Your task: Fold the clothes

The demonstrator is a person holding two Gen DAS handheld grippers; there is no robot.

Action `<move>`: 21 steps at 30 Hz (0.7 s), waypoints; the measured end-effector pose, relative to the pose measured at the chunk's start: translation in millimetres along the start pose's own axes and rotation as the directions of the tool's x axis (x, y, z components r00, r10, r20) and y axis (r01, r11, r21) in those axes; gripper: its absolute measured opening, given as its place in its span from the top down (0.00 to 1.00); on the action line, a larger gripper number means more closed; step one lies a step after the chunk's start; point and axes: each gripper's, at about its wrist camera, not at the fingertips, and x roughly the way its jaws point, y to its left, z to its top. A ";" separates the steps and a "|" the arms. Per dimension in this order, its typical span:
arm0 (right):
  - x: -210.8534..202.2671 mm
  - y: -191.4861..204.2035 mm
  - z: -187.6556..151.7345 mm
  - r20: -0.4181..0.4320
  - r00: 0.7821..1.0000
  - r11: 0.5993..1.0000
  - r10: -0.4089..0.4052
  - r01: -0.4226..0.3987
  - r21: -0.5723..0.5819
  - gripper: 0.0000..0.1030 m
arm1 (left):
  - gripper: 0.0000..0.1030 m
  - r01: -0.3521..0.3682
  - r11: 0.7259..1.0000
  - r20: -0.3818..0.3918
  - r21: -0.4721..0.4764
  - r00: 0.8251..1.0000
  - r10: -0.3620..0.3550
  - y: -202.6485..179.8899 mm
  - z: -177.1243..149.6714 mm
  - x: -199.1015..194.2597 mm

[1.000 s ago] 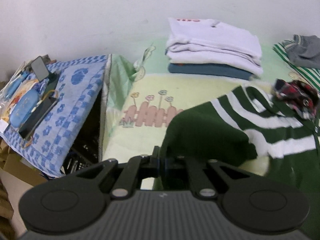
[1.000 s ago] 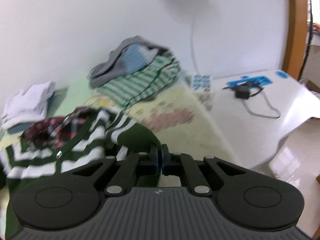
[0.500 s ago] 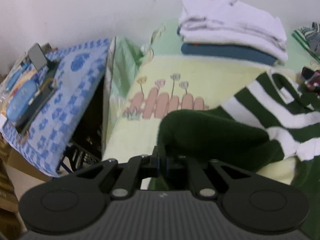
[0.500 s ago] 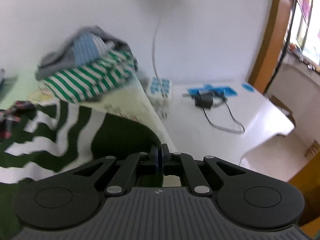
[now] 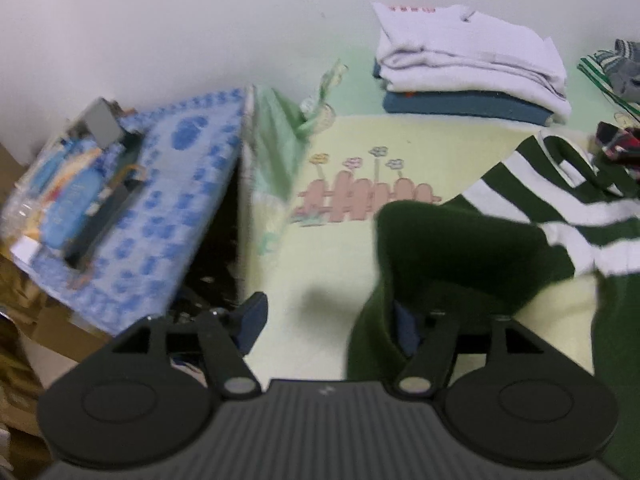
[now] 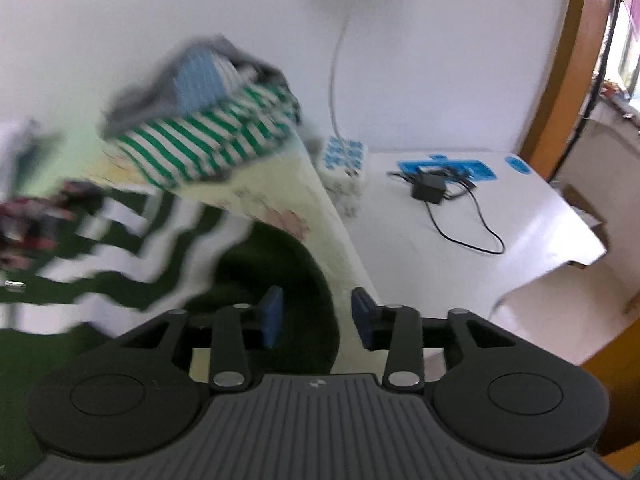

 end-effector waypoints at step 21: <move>-79.3 48.8 -135.8 -0.382 0.648 0.738 0.659 -0.655 0.163 0.59 | 0.17 0.437 0.892 -0.170 0.119 0.894 -0.415 -123.6 -155.2 -123.0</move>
